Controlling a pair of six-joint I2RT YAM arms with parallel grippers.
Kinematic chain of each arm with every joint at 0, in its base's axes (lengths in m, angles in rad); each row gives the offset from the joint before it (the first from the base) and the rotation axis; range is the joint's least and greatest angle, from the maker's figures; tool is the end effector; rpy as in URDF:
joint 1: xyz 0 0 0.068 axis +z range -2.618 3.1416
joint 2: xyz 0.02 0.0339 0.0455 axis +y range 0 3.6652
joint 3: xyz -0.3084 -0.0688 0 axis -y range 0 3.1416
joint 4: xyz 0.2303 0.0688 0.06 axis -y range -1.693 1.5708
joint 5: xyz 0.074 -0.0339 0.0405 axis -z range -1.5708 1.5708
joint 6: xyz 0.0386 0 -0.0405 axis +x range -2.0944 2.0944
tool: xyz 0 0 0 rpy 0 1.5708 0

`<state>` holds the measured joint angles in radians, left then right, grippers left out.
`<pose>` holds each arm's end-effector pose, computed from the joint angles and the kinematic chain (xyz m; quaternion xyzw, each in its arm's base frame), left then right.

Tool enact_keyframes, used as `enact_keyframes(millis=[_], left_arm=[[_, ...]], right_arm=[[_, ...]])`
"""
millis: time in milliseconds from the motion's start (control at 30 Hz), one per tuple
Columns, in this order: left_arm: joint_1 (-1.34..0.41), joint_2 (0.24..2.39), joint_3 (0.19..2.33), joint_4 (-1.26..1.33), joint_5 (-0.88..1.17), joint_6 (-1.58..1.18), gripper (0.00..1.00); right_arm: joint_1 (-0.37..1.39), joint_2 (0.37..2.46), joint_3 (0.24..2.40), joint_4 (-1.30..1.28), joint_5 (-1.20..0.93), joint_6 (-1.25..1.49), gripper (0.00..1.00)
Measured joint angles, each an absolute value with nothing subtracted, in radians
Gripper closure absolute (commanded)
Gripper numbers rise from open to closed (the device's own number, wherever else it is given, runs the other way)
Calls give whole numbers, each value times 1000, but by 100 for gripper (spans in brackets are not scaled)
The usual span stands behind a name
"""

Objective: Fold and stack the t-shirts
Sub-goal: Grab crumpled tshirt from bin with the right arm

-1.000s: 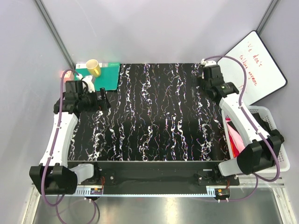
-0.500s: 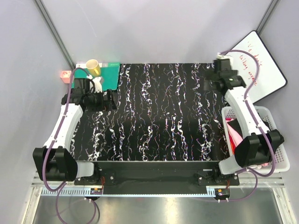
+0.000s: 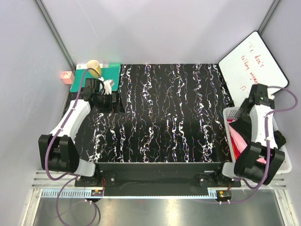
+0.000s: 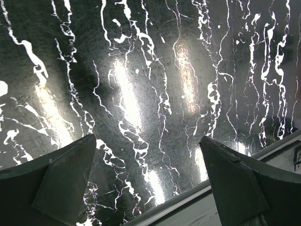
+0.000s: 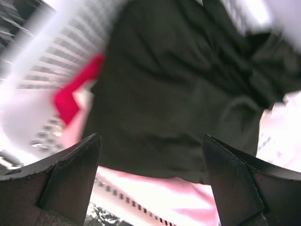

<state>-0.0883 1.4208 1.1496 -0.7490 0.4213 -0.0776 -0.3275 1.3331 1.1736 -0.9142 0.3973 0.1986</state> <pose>0.2666 -0.0394 0.3215 0.0619 0.9408 -0.2226 0.2482 0.2192 -0.0902 0.3396 0.2940 0.9049 -0.2064 0.2283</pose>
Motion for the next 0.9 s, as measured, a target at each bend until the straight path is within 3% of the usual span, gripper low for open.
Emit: enact_keyframes(millis=[267,300,367,433,733,900], left_arm=[[-92,1438,1150,-738,450,-78,1],[-92,1439,1150,-738,453,-78,1],[-93,1443,1150,-738,455,-78,1],[-93,1444,1150,-738,457,-78,1],[-93,1445,1153,-739,457,-78,1],[-93,1445,1165,-739,450,-78,1]], right_arm=[[-420,1425,1118,-983,357,262,11],[-423,1451,1122,-986,354,268,29],[-427,1509,1126,-986,351,278,50],[-429,1559,1131,-986,339,284,100],[-434,1603,1212,-1019,288,297,100],[-433,1518,1282,-1036,259,292,100]])
